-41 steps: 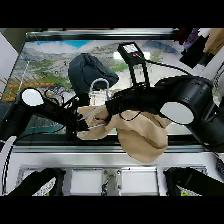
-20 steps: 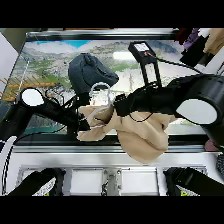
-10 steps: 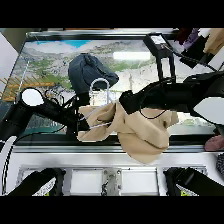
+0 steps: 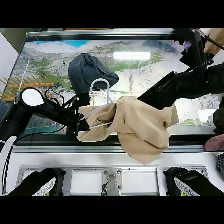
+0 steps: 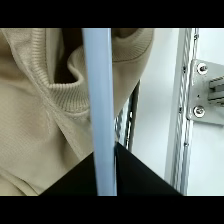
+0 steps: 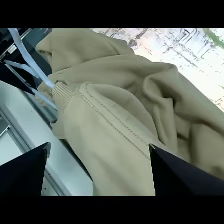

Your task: Fold the clothes and pants, and hang the long-sleeved shirts on hangers.

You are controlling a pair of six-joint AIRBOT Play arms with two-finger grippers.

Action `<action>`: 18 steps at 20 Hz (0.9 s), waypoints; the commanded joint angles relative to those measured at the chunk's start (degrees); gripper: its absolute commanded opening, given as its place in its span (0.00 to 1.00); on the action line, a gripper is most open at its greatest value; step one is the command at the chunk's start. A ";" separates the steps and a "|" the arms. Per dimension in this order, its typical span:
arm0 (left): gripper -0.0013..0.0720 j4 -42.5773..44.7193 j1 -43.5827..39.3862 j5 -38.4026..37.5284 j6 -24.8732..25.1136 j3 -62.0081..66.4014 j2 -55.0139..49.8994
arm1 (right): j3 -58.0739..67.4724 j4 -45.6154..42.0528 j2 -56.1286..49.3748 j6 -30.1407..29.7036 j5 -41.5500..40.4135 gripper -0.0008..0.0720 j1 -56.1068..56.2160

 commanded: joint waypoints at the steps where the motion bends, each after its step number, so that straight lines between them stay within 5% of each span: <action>1: 0.05 0.00 0.02 0.00 0.00 -0.02 0.00 | 0.26 5.95 -1.42 -4.46 1.53 0.94 -6.25; 2: 0.05 0.00 0.02 0.00 0.00 -0.02 0.00 | 0.26 6.12 -1.51 -4.61 1.36 0.94 -6.25; 6: 0.05 0.00 0.00 -0.02 0.00 -0.04 0.00 | -1.75 8.04 -1.68 -22.93 2.10 0.94 -11.06; 11: 0.05 -0.04 0.00 0.00 0.00 -0.02 0.00 | -18.23 36.74 -0.66 -49.94 13.84 0.94 -31.91; 18: 0.05 -0.02 0.00 0.00 0.00 -0.04 0.00 | -35.58 37.99 -5.35 -70.40 15.50 0.94 -44.57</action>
